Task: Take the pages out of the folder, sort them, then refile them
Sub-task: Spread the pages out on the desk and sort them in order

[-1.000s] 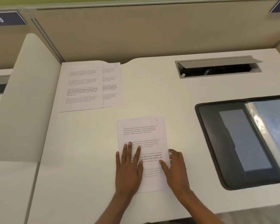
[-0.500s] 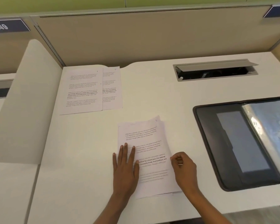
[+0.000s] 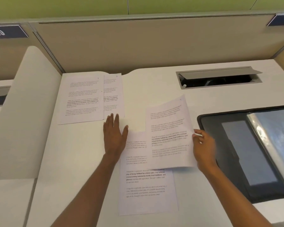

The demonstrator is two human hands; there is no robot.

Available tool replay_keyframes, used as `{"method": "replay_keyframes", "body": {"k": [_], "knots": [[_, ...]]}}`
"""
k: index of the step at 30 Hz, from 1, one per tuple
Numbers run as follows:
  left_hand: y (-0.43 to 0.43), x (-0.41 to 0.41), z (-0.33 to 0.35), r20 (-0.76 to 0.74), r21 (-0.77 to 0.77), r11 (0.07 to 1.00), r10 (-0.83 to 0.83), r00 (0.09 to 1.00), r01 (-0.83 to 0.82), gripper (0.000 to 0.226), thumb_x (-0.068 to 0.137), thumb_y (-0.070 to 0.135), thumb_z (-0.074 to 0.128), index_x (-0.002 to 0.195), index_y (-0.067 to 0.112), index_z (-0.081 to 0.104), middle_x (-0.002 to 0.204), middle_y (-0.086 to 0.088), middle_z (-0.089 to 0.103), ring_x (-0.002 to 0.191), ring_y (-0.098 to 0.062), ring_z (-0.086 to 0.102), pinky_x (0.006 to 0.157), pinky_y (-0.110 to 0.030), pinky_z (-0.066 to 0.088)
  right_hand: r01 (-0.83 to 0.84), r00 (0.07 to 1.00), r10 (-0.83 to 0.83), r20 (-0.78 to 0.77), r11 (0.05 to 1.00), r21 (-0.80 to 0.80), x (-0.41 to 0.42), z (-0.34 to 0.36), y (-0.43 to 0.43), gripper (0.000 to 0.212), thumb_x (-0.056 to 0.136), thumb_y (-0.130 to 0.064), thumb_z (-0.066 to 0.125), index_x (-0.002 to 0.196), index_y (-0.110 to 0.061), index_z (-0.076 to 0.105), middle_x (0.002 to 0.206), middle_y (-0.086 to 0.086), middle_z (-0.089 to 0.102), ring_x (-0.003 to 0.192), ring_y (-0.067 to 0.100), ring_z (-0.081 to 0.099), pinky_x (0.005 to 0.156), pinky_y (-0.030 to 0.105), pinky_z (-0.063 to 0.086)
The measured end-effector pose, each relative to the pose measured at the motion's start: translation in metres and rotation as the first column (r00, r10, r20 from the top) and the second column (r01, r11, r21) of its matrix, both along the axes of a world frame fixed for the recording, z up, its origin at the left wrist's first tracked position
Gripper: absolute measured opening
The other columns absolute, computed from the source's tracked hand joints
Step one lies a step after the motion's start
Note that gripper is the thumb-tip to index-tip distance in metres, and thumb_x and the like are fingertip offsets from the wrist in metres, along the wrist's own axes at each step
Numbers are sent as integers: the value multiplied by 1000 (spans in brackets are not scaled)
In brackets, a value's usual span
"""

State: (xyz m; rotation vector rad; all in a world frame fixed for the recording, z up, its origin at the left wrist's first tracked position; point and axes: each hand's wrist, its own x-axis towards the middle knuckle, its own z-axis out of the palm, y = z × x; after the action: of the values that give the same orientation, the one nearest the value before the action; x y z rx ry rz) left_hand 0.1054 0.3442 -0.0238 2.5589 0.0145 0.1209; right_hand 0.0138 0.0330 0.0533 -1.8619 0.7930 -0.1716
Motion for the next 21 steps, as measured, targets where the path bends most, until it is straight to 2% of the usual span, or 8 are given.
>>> {"method": "replay_keyframes", "body": {"k": [5, 8, 12, 19, 21], "knots": [[2, 52, -4, -84, 34, 999, -25, 996, 28, 77, 104, 47, 58, 162, 6, 30, 172, -14, 21, 161, -30, 13, 131, -42, 10, 128, 992, -126, -23, 982, 136, 68, -3, -2, 18, 104, -13, 53, 114, -15, 67, 108, 5, 72, 91, 19, 69, 70, 27, 51], [3, 64, -11, -121, 42, 999, -3, 993, 8, 80, 101, 49, 62, 161, 5, 33, 170, -14, 27, 159, -30, 20, 130, -42, 15, 132, 991, -129, -33, 980, 151, 102, -8, 4, 17, 103, -13, 54, 114, -15, 67, 113, 5, 72, 98, 21, 69, 79, 31, 56], [3, 67, -19, -55, 40, 998, 50, 997, -48, 70, 100, 41, 67, 155, 6, 44, 163, -15, 40, 153, -32, 32, 126, -47, 26, 113, 993, -107, -45, 983, 148, 135, -13, 13, 20, 103, -14, 54, 118, -15, 68, 117, 3, 70, 102, 22, 67, 89, 36, 57], [0, 69, -26, 47, -3, 992, 125, 991, -125, 51, 99, 30, 67, 145, 10, 55, 151, -11, 54, 143, -31, 45, 119, -48, 34, 84, 996, -81, -39, 992, 91, 173, -19, 29, 23, 103, -12, 53, 122, -13, 66, 117, 5, 68, 103, 22, 65, 89, 33, 54], [0, 67, -31, 83, -8, 993, 120, 989, -120, 43, 101, 30, 65, 139, 11, 59, 150, -9, 55, 143, -30, 45, 119, -47, 34, 84, 996, -81, -43, 993, 82, 185, -20, 34, 23, 103, -12, 52, 122, -13, 66, 114, 5, 67, 98, 21, 64, 83, 30, 51]]}}
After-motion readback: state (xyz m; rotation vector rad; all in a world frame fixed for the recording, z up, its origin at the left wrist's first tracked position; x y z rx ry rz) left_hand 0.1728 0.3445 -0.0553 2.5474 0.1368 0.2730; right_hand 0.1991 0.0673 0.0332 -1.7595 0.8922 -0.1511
